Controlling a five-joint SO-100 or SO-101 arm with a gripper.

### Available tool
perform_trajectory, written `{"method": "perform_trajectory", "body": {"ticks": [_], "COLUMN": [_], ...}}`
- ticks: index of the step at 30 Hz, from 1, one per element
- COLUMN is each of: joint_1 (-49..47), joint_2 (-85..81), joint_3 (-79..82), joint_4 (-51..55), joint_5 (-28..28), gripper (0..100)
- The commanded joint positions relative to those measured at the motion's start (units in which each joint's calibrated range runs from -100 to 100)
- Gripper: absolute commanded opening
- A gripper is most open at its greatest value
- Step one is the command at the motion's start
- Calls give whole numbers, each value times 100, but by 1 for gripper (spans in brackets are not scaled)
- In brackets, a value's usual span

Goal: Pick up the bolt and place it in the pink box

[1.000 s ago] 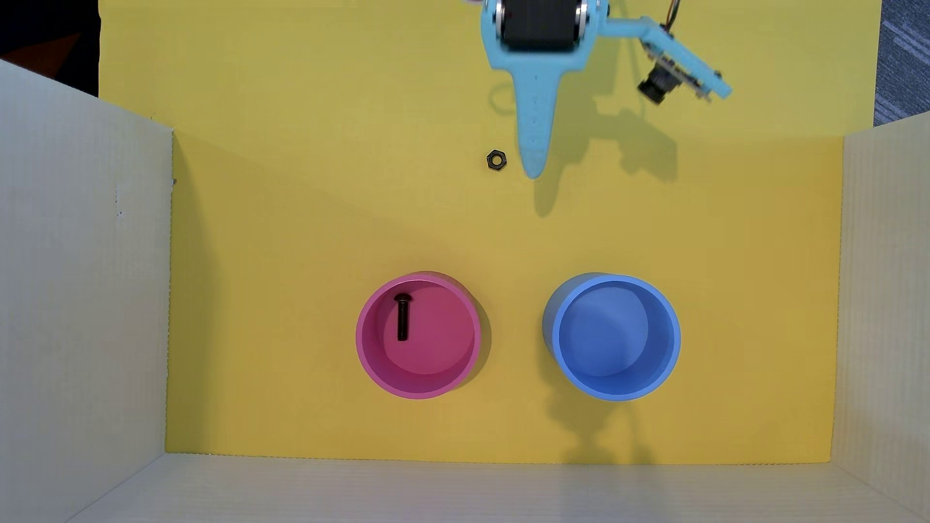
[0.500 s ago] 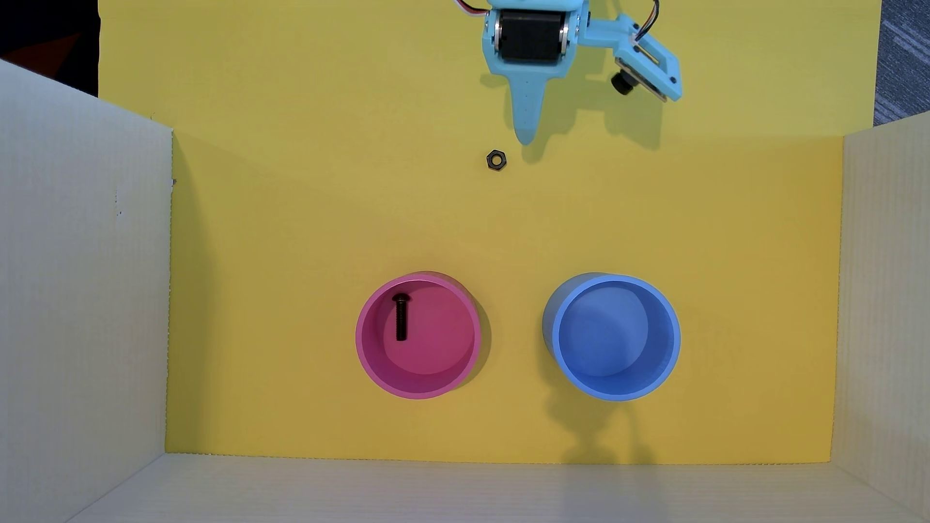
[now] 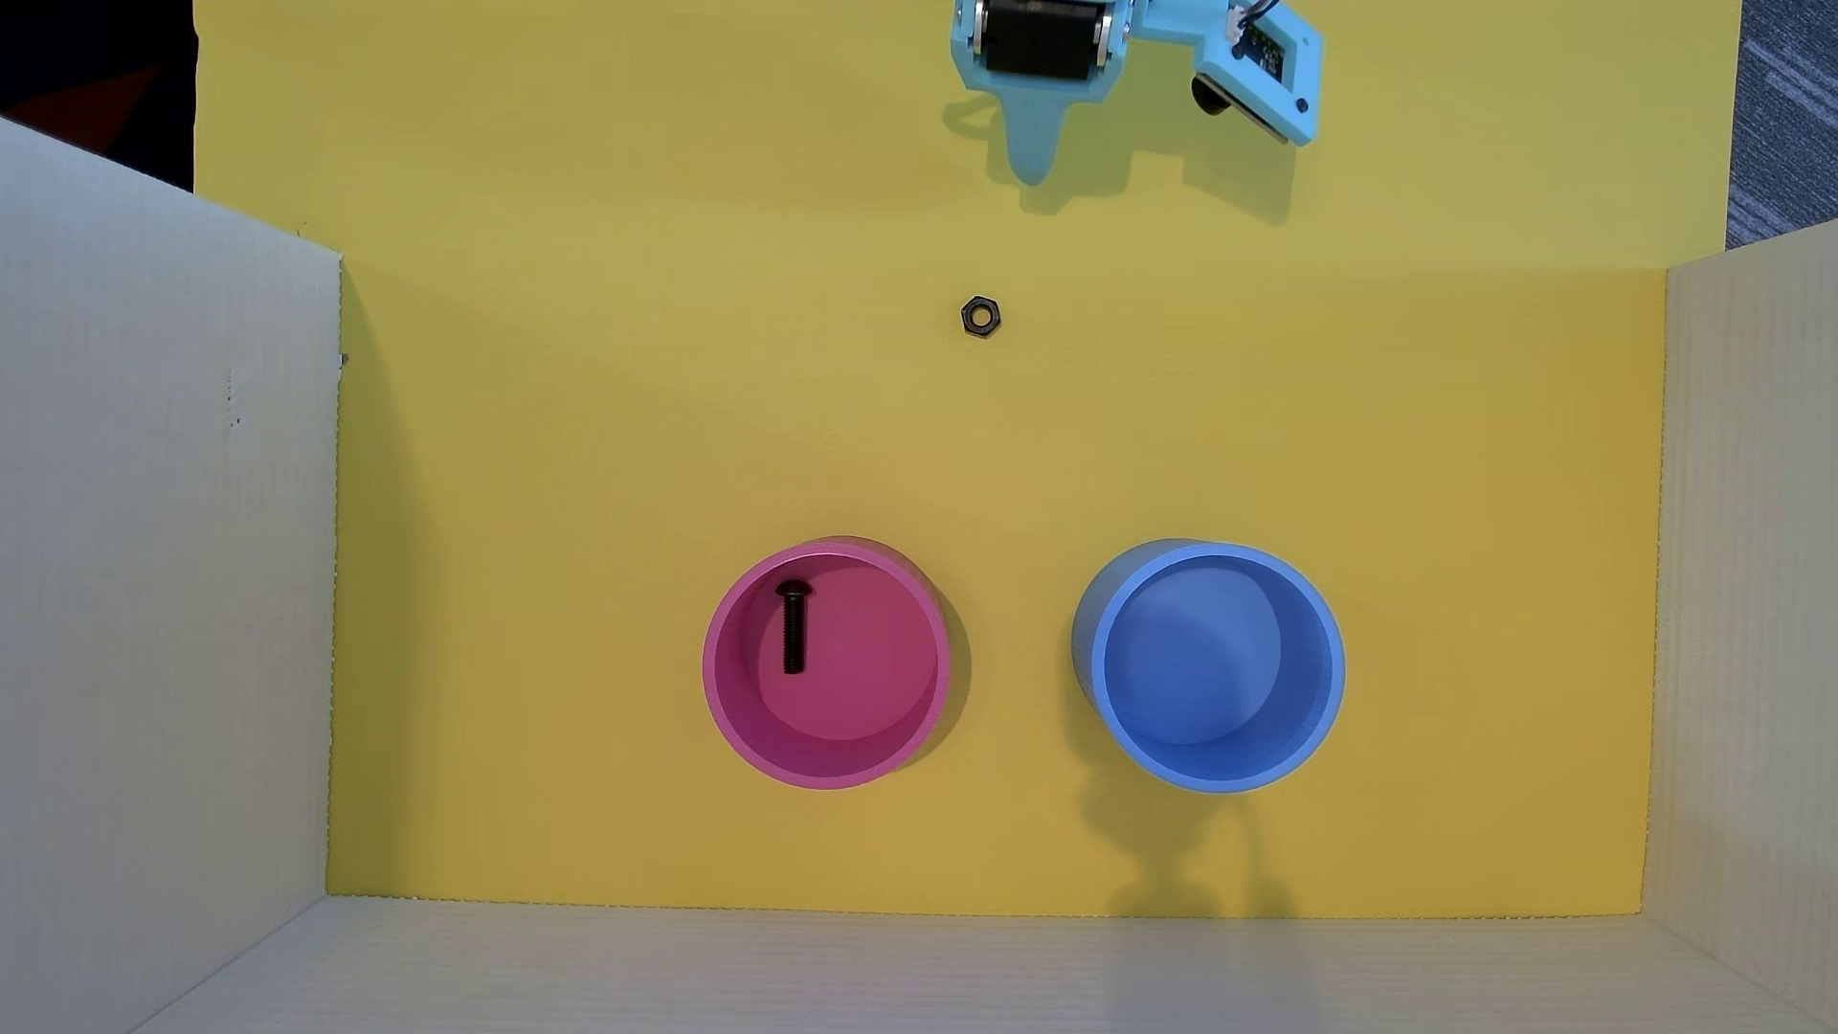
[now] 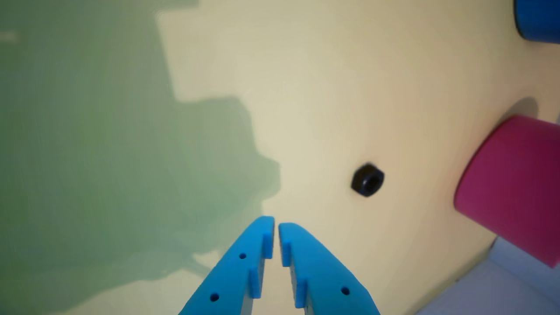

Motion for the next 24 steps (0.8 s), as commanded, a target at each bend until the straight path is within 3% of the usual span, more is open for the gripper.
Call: {"method": "perform_trajectory", "body": {"ticks": [1, 13, 19, 24], "joint_1": [1, -6, -102, -132], "joint_2": [-43, -43, -43, -43], "joint_3": [-282, -391, -798, -228], "joint_4": [29, -57, 12, 20], "joint_5": [-28, -49, -653, -669], "gripper": [1, 1, 1, 1]}}
